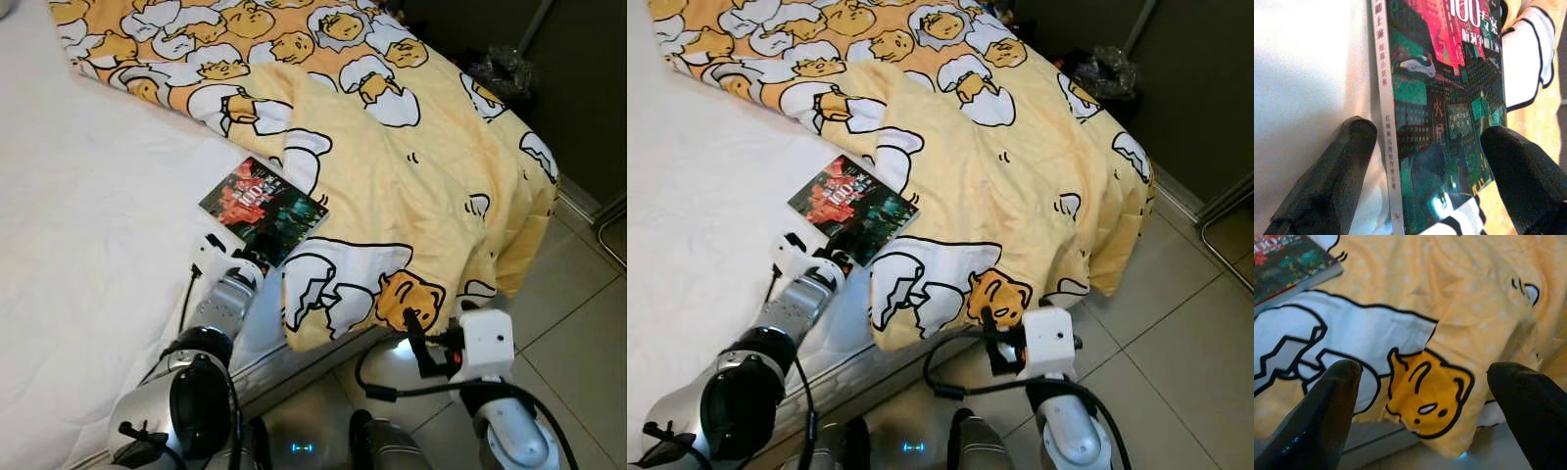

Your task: Clean up the room

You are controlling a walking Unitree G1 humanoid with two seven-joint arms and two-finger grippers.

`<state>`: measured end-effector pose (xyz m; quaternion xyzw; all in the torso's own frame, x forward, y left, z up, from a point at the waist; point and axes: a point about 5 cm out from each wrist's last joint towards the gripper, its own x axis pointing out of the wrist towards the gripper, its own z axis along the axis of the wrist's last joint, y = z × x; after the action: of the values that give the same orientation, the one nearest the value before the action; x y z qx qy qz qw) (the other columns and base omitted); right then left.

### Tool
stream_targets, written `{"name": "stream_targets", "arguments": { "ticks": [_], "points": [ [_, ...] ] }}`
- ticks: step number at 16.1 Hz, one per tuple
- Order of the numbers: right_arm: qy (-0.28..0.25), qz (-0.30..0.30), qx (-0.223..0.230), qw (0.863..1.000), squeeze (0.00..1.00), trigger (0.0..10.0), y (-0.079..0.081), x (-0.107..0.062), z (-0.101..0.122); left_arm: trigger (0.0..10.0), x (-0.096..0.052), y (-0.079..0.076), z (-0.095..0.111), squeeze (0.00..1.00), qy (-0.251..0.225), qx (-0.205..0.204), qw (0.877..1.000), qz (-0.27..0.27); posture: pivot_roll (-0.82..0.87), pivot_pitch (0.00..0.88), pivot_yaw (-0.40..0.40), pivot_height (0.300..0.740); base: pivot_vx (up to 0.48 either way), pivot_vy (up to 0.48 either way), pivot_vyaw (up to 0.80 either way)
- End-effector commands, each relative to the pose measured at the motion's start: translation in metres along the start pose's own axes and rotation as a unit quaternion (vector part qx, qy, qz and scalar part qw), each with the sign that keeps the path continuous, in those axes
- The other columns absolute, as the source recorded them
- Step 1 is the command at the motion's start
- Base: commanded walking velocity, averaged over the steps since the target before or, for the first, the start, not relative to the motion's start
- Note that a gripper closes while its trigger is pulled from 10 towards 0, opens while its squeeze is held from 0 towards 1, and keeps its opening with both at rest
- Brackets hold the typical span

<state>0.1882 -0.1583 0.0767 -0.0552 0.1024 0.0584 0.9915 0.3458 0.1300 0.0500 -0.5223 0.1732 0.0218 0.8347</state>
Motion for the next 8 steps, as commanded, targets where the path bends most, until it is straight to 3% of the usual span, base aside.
{"name": "stream_targets", "arguments": {
  "ticks": [1,8],
  "points": [
    [0.002,-0.005,0.000,1.000,0.00,10.0,-0.002,-0.003,0.002,0.0,-0.003,0.006,-0.013,0.00,0.017,-0.017,1.000,0.002,-0.26,0.222,0.007,0.740,0.000,0.000,0.00],
    [0.008,-0.006,0.002,1.000,0.00,10.0,-0.002,-0.006,0.002,0.0,-0.006,0.011,-0.028,0.00,0.026,-0.033,0.999,-0.003,-0.29,0.232,-0.010,0.740,0.000,0.000,0.00]
  ]
}}
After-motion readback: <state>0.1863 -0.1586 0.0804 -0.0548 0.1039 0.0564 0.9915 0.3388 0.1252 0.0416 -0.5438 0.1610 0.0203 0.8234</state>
